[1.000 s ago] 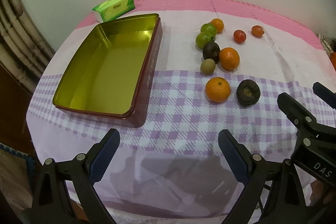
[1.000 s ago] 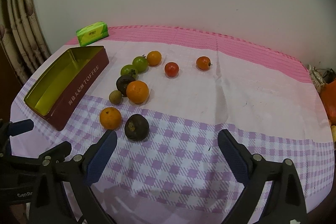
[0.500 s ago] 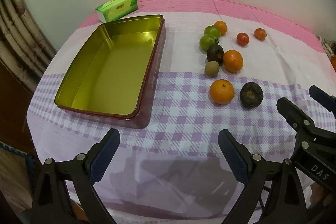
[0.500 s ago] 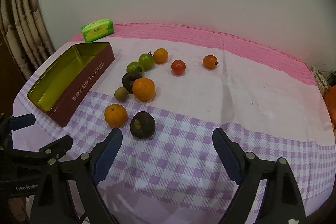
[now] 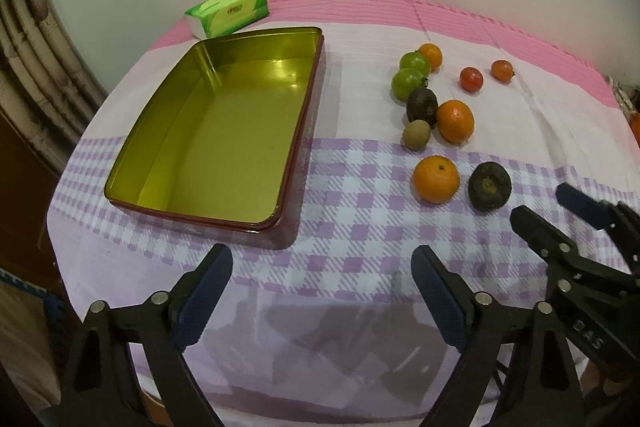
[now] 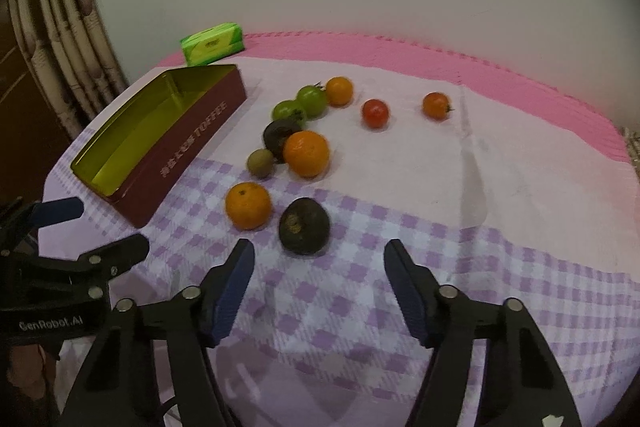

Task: Organize fruits
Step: 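Grasp the dark brown fruit with the right tool while the left tool grasps a mandarin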

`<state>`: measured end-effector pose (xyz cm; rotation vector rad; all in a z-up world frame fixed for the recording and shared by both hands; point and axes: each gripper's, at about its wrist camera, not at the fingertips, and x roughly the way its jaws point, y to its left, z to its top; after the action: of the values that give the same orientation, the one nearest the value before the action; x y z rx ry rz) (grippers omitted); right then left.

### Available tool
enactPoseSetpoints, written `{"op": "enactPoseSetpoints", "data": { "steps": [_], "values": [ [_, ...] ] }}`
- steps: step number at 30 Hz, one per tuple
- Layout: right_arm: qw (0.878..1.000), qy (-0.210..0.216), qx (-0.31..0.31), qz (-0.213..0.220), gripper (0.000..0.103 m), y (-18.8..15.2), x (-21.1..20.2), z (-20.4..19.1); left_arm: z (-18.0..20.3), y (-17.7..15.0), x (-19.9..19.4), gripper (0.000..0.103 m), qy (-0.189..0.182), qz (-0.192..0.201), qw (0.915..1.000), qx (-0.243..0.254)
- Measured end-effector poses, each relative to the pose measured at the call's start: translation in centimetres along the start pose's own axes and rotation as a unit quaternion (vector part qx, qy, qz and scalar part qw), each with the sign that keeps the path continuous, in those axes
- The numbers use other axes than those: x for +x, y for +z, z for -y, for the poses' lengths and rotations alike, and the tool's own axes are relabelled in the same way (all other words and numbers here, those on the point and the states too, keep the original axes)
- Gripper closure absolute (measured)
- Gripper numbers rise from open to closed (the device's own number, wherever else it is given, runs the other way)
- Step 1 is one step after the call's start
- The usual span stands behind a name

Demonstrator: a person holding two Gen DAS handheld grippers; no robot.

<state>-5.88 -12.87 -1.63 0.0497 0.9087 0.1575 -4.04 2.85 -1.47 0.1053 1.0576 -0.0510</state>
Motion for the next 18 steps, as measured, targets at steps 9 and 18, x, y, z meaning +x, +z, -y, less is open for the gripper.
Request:
{"op": "enactPoseSetpoints", "data": {
  "steps": [9,18],
  "values": [
    [1.000,0.013,0.000,-0.017,0.048,0.7,3.6,-0.1,-0.6,0.5,1.0,0.018,-0.011,-0.011,0.9998,-0.008],
    [0.999,0.011,-0.026,-0.034,0.061,0.7,5.8,-1.1,0.2,1.5,1.3,0.018,-0.019,-0.011,0.9997,0.007]
  ]
}}
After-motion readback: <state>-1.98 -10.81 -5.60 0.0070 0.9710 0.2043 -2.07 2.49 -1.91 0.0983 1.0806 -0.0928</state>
